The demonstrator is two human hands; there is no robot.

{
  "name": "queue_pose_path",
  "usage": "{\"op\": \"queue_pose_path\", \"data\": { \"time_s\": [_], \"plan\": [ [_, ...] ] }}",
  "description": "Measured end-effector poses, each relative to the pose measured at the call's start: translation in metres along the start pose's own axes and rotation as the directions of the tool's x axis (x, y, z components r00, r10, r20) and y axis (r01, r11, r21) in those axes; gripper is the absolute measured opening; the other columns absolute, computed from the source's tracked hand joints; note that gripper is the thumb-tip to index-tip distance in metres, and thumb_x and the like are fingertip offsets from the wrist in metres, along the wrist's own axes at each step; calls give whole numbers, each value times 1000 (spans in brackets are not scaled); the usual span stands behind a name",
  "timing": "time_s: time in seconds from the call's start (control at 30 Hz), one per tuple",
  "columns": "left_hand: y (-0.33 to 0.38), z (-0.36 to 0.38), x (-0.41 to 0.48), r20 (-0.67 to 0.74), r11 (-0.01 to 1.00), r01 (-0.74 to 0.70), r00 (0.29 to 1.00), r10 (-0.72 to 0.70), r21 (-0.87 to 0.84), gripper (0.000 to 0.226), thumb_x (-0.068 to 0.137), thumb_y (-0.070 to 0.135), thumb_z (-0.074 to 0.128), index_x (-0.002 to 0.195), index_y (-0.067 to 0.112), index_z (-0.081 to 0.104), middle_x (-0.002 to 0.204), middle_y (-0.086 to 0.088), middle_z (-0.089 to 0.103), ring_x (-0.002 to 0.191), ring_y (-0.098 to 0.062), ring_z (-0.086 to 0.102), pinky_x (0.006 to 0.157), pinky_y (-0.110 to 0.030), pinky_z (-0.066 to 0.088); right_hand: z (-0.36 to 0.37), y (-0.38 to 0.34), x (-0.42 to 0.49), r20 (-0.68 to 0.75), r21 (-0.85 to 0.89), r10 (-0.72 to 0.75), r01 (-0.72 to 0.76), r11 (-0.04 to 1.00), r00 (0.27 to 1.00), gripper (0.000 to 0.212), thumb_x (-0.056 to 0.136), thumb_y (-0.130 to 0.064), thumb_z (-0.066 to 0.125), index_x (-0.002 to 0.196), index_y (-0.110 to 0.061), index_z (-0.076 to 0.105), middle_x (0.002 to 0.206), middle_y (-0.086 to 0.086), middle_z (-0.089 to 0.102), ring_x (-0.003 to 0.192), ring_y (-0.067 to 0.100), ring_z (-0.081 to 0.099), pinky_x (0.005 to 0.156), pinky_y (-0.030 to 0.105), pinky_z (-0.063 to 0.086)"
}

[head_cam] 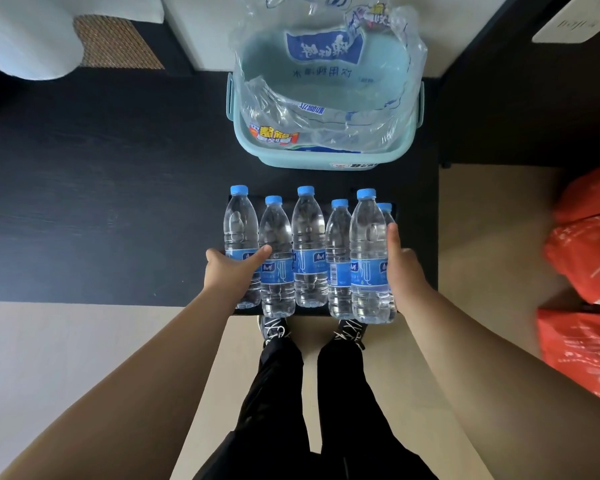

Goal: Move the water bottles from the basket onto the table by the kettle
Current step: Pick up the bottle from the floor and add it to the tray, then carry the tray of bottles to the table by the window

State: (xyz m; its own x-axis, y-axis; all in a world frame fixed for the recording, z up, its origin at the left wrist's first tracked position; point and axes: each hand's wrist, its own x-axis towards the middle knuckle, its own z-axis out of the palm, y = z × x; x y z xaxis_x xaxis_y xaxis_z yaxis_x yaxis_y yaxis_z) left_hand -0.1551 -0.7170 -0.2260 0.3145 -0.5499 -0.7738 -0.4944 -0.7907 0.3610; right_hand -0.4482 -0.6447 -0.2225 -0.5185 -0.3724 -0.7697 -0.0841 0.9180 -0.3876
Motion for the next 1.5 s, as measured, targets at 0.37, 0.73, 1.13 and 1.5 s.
{"op": "queue_pose_path", "data": {
  "time_s": [0.37, 0.73, 1.13, 1.5],
  "plan": [
    [0, -25, -31, -9, 995, -91, 996, 91, -36, 84, 52, 78, 83, 111, 29, 52, 97, 5, 71, 79, -13, 74, 52, -29, 56, -18, 3, -42, 158, 137, -61, 39, 990, 986, 129, 58, -110, 35, 133, -7, 53, 104, 11, 69, 88, 23, 71, 73, 37, 57],
    [29, -99, -95, -13, 986, -166, 986, 166, 9, 95, 52, 81, 83, 118, 21, 53, 98, 3, 67, 79, -14, 70, 48, -27, 51, -56, -47, -126, 239, 42, -253, 250, 967, 938, 128, 64, -110, 25, 146, -15, 51, 125, 16, 69, 115, 36, 67, 106, 59, 50],
    [54, -174, -144, -27, 972, -235, 971, 236, 19, 95, 52, 84, 80, 113, 14, 58, 93, -4, 72, 76, -19, 73, 50, -30, 56, -78, -99, -199, 213, 193, -418, 381, 904, 883, 107, 64, -103, 54, 133, -22, 62, 126, 10, 72, 121, 34, 68, 111, 63, 46],
    [14, -186, -183, -129, 978, -167, 980, 152, -122, 92, 56, 82, 81, 113, 13, 63, 92, -4, 76, 77, -20, 75, 65, -37, 62, -82, -120, -220, 327, 130, -514, 500, 856, 793, 112, 65, -102, 55, 145, -24, 57, 139, 5, 67, 133, 31, 60, 116, 58, 43]
  ]
}}
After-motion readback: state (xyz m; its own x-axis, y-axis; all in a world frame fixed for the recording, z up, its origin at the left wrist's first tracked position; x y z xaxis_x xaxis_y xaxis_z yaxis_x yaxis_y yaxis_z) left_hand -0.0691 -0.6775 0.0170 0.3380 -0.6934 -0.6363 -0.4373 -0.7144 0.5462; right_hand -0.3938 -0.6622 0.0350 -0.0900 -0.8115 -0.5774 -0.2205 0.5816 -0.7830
